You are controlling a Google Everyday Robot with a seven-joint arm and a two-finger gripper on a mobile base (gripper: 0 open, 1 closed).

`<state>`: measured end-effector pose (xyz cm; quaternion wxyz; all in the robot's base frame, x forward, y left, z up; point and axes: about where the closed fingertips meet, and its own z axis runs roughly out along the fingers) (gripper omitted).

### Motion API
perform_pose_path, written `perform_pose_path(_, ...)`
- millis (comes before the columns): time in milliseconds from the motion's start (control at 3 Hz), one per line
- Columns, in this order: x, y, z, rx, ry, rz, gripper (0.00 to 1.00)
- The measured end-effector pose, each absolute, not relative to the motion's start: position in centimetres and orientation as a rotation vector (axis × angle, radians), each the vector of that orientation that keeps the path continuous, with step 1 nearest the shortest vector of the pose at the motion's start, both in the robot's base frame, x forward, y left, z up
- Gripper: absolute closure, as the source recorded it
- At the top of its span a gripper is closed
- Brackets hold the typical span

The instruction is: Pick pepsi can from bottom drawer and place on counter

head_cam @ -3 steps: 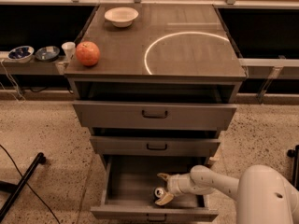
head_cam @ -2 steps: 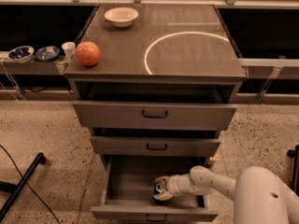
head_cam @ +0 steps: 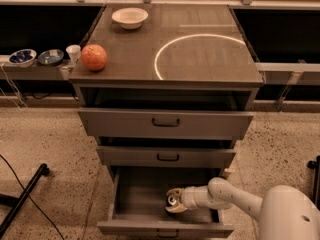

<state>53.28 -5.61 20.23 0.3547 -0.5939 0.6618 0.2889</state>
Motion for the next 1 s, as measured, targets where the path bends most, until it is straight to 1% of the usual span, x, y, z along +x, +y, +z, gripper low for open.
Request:
perform_pose_path(333,52.0,-6.1,28.7,-1.566,1.517,0.73,1.0)
perform_pose_path(1000,48.0,-4.7,43.5,-1.748,1.382,0.72,1.0)
